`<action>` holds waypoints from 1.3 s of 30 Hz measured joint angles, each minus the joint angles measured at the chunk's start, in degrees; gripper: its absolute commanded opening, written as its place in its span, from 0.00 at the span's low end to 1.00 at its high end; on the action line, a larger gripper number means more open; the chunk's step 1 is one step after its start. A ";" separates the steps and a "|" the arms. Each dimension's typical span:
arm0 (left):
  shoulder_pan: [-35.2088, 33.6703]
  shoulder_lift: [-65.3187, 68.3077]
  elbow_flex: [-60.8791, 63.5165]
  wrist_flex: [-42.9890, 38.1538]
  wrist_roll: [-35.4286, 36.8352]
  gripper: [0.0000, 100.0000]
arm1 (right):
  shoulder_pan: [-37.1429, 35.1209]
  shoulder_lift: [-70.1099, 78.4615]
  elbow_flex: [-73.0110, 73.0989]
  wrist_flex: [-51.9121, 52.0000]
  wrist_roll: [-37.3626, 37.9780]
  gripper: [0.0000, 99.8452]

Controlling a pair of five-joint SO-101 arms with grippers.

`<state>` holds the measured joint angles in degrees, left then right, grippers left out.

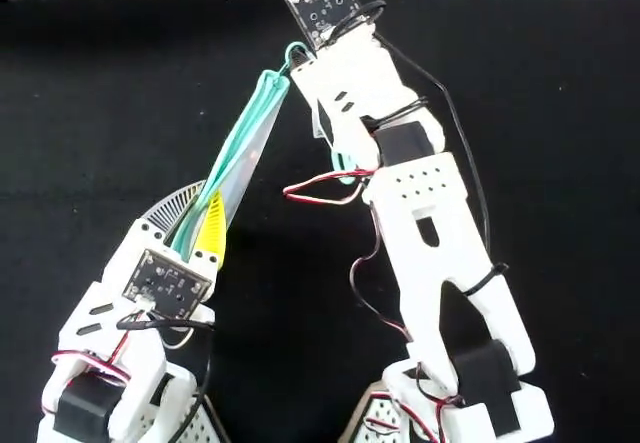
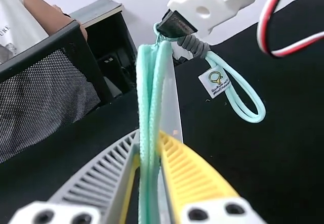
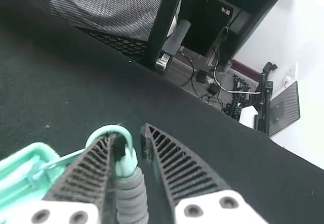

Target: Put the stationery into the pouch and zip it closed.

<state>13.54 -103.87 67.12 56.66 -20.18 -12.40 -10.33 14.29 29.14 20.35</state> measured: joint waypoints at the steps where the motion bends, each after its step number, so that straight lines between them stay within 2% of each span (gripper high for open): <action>1: 0.00 0.00 0.00 0.00 0.00 0.03 | 0.00 -0.09 -0.09 0.44 0.00 0.02; 4: 0.00 -0.09 0.00 0.00 0.00 0.03 | 0.18 -2.02 -0.09 4.40 0.00 0.03; 9: 0.00 -0.26 0.09 0.53 0.09 0.03 | -2.99 -9.23 -0.35 15.56 -0.18 0.23; 11: -0.09 -0.26 0.35 0.62 0.09 0.03 | -5.01 -12.13 -0.44 20.22 -0.18 0.28; 19: -0.09 -0.26 1.85 -1.23 0.09 0.03 | -15.47 -28.31 -1.05 33.14 -0.09 0.25; 22: -0.18 -0.26 1.85 -1.23 0.09 0.03 | -16.26 -37.54 -1.14 35.96 -0.09 0.21; 26: -0.18 -0.26 1.85 -1.23 0.09 0.03 | -12.40 -50.55 4.13 35.96 -0.09 0.00; 28: -0.18 -0.26 1.85 -1.23 0.09 0.03 | -9.41 -55.21 10.64 35.96 -0.09 0.06; 31: -2.81 -0.26 0.70 -0.79 0.26 0.03 | -4.04 -61.80 24.35 34.73 -0.09 0.04; 39: -21.45 0.18 -2.55 -0.53 0.53 0.03 | 7.65 -82.46 63.03 22.07 -0.09 0.01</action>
<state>-7.91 -103.69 64.57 56.13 -19.65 -4.75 -92.79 77.32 51.21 20.26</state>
